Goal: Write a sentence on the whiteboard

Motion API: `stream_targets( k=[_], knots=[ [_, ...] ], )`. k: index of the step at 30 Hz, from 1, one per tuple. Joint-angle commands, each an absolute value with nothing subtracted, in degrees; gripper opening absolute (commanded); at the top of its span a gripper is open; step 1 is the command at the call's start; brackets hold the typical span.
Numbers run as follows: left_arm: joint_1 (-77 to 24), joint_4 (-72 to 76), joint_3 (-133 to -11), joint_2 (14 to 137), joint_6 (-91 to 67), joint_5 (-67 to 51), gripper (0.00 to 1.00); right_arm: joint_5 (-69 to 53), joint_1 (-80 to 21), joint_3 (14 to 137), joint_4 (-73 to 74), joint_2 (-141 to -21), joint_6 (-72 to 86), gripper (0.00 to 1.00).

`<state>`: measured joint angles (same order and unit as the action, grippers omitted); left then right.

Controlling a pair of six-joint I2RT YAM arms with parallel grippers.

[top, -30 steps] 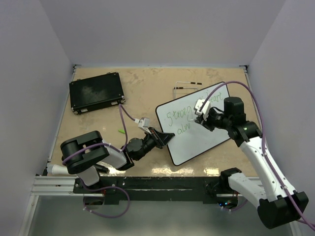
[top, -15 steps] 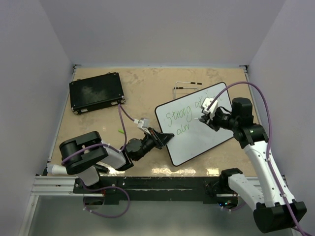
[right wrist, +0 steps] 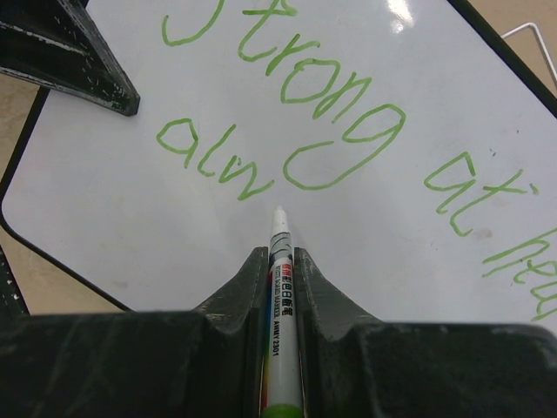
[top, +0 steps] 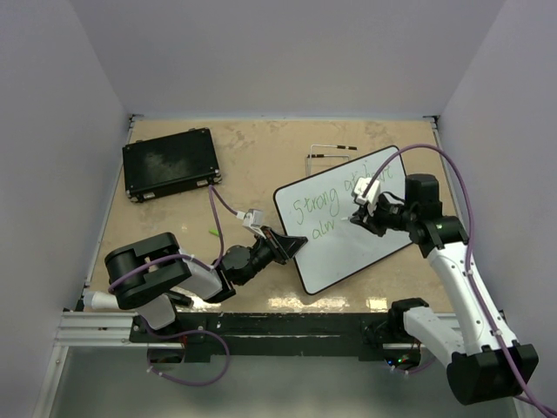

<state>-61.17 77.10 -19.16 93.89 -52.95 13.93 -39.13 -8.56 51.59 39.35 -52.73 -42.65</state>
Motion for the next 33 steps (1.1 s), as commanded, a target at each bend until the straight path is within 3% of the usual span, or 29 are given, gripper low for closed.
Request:
stream_targets(
  k=[1, 33],
  knots=[
    [-61.44, 86.13, -18.02, 94.13, -46.58, 12.66, 0.00, -40.43, -8.26, 50.80, 37.44, -52.82, -42.89, 0.00],
    [-61.44, 85.96, -19.51, 95.45, -46.76, 11.69, 0.00, -39.72, -8.44, 49.39, 32.52, -56.51, -41.48, 0.00]
  ],
)
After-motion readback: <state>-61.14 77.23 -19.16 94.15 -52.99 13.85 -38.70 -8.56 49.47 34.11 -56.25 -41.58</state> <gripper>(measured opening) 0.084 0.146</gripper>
